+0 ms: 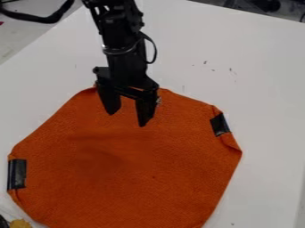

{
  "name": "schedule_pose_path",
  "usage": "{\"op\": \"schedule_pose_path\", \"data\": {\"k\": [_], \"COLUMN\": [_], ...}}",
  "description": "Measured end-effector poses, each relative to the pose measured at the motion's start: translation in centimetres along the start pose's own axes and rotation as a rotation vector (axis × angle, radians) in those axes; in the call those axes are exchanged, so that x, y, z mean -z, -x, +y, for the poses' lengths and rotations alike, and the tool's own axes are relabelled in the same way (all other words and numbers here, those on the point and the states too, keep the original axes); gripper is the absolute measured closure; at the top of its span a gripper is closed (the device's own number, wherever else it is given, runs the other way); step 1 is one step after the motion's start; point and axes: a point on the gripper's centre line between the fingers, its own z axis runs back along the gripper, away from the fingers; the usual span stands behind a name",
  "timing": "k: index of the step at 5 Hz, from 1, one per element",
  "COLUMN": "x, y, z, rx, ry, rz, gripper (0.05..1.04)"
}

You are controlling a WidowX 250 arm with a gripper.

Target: Fold the clothes

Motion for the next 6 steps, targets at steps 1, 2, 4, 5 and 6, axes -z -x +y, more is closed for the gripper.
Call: {"op": "schedule_pose_path", "data": {"k": [1, 2, 4, 5, 6], "x": [-1.3, -1.1, 0.0, 0.2, 0.1], "y": [0.9, 3.1, 8.1, 10.8, 12.3], "z": [1.7, 4.4, 9.6, 11.8, 13.0], "rx": [-0.057, -0.161, -0.363, -0.440, -0.471], "ry": [-0.021, -0.030, -0.120, -0.181, -0.198], "rz": [-0.065, -0.112, -0.128, -0.111, -0.088], "gripper": [0.083, 0.083, 0.083, 0.083, 0.083]}}
